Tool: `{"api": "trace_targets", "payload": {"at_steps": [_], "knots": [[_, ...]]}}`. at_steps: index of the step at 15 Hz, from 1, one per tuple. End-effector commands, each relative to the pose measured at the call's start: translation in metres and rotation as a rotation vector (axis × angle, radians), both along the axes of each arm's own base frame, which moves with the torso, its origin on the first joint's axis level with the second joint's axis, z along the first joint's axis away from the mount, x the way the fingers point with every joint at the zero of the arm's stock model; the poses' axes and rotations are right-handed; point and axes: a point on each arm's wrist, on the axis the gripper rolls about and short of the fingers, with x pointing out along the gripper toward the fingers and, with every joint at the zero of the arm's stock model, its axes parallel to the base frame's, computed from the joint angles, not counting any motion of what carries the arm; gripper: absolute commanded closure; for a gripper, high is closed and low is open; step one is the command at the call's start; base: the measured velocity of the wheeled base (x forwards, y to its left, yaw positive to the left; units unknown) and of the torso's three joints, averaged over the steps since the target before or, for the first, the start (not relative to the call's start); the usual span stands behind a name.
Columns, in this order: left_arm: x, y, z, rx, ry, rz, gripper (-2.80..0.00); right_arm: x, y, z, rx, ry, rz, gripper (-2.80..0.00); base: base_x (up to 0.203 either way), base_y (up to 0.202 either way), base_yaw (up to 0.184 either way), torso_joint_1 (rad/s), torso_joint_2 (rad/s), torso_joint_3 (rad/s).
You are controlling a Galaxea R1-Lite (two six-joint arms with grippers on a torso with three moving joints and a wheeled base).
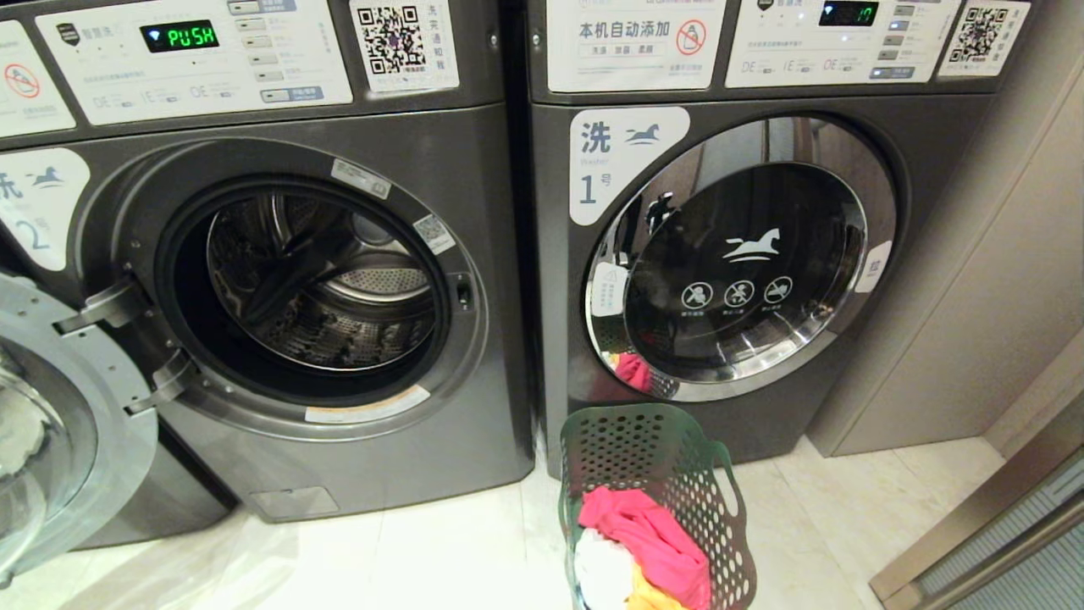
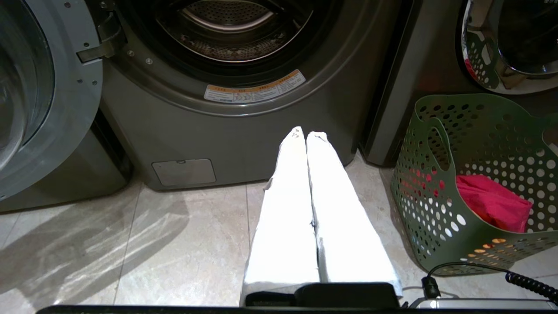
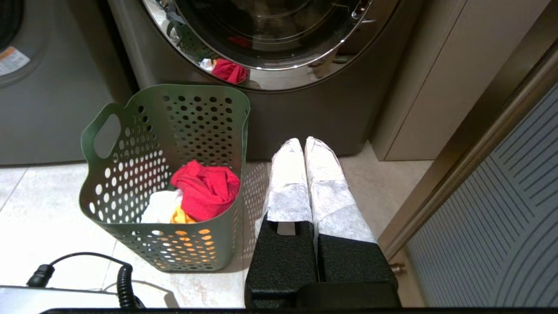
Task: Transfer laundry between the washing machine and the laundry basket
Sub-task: Close the washing machine door with the left hand
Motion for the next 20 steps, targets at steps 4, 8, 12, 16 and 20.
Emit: {"api": "trace_targets", "payload": {"at_steps": [4,8,12,16,20], "knots": [[-0.0001,-0.0001,-0.0001,0.008,0.0,-0.001,0.0,0.0001,0.0,0.0,0.0,0.002,0.0,0.0,0.0,0.0,0.0,0.0,0.0,0.0],[-0.0001,-0.0002,-0.0002,0.046,0.0,-0.008,0.0,0.0001,0.0001,0.0,-0.003,0.002,0.003,0.0,0.0,0.0,0.0,0.0,0.0,0.0],[-0.0001,-0.0001,-0.0003,0.037,0.002,-0.007,0.0,0.0001,0.0001,0.0002,-0.006,0.0,0.003,0.0,0.0,0.0,0.0,0.0,0.0,0.0],[-0.0001,-0.0001,-0.0001,0.04,0.0,-0.007,0.0,0.0001,0.0,0.0003,-0.004,-0.001,0.002,0.0,0.0,0.0,0.0,0.0,0.0,0.0],[-0.0001,-0.0002,0.0,0.041,-0.001,-0.007,0.0,0.0001,0.0001,0.0002,-0.01,0.0,0.005,0.0,0.0,0.0,0.0,0.0,0.0,0.0]]}}
